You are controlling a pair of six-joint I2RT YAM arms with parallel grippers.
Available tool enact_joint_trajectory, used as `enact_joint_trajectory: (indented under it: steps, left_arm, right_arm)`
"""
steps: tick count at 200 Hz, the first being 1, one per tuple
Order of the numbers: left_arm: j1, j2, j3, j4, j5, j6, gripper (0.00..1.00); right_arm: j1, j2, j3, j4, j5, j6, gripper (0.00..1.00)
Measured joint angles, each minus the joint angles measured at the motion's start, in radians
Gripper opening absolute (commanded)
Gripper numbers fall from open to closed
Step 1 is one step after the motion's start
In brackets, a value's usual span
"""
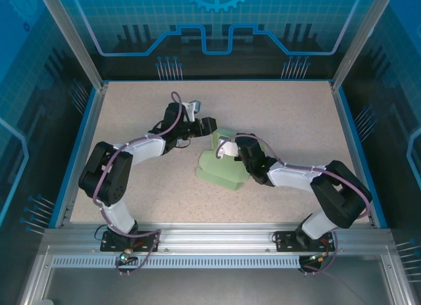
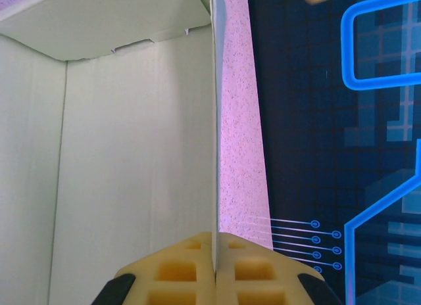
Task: Fold the paper box
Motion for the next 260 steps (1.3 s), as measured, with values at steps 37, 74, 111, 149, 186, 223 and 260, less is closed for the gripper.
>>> enact_joint_trajectory:
  steps: [37, 74, 111, 149, 186, 223, 260]
  left_arm:
    - [-0.007, 0.035, 0.005, -0.02, 0.022, 0.0, 0.52]
    - [-0.008, 0.057, 0.005, -0.016, 0.045, 0.0, 0.43]
    - [-0.009, 0.07, 0.005, -0.006, 0.059, -0.002, 0.37]
    - [-0.009, 0.072, 0.005, 0.004, 0.064, -0.008, 0.31]
    - [-0.009, 0.08, 0.005, 0.018, 0.064, -0.008, 0.29]
    - [-0.009, 0.081, 0.004, 0.027, 0.056, -0.004, 0.46]
    - [-0.006, 0.049, -0.019, 0.026, 0.021, 0.018, 0.61]
  right_arm:
    - [0.0, 0.003, 0.0, 0.012, 0.0, 0.0, 0.0]
    - [0.0, 0.014, -0.009, 0.012, 0.0, -0.003, 0.0]
    - [0.002, 0.02, -0.015, 0.019, 0.002, -0.002, 0.0]
    - [0.002, 0.02, -0.023, 0.028, 0.008, 0.005, 0.0]
    - [0.002, 0.021, -0.034, 0.036, 0.016, 0.016, 0.0]
    - [0.002, 0.021, -0.037, 0.04, 0.019, 0.024, 0.0]
    - [0.002, 0.02, -0.037, 0.037, 0.023, 0.035, 0.0]
